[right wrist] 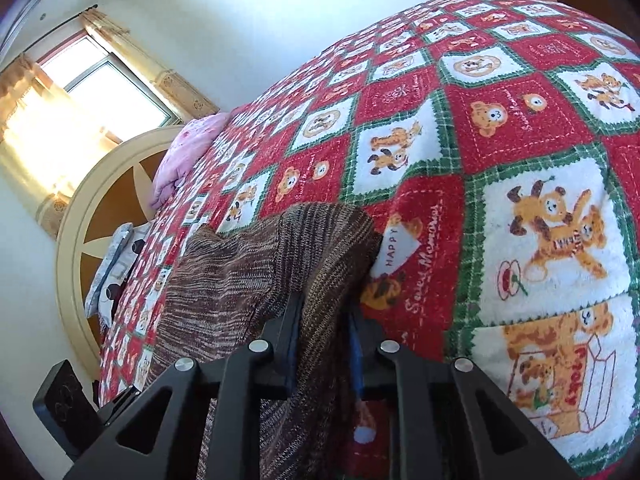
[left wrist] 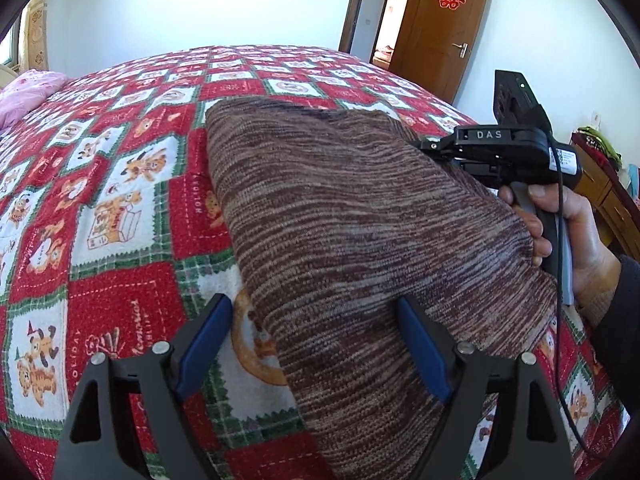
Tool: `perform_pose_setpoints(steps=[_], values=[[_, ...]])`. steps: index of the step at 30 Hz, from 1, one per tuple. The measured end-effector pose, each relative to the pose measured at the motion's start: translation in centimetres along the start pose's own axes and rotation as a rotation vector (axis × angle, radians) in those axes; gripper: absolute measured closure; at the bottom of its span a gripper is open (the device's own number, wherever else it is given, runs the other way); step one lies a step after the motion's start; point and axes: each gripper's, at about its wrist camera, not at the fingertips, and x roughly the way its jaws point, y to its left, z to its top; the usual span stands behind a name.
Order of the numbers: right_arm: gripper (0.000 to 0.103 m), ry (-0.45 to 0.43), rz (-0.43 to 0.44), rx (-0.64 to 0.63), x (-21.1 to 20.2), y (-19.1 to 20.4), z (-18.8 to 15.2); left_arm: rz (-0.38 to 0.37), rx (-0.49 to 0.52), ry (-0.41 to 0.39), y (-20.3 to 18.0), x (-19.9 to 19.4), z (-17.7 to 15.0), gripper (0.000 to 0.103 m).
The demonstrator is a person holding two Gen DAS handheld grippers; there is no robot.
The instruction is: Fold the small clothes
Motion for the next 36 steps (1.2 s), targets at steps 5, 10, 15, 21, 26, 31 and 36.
perform_pose_setpoints(steps=[5,10,15,21,26,31,36], values=[[0.082,-0.007,-0.012,-0.026,0.0,0.4,-0.2,0.007,0.012,0.011,-0.3,0.0,0.1,0.023],[0.083,-0.015,-0.025,-0.045,-0.1,0.7,-0.3,-0.006,0.039,0.012,-1.2,-0.2,0.4,0.042],[0.084,-0.029,-0.092,-0.106,-0.1,1.9,-0.5,-0.037,0.014,0.022,-0.6,-0.1,0.5,0.043],[0.088,-0.049,-0.153,-0.175,-0.3,3.4,-1.0,-0.018,0.027,0.034,-1.3,-0.5,1.0,0.062],[0.089,-0.059,-0.158,-0.146,-1.3,4.0,-0.8,-0.019,0.008,0.025,-1.1,-0.8,1.0,0.072],[0.089,-0.092,-0.148,-0.113,-2.5,5.4,-0.5,-0.005,0.014,0.021,-1.3,-1.9,1.4,0.077],[0.09,-0.097,-0.128,-0.142,-3.6,7.5,-0.7,0.008,0.016,0.01,-1.5,-3.2,1.7,0.078]])
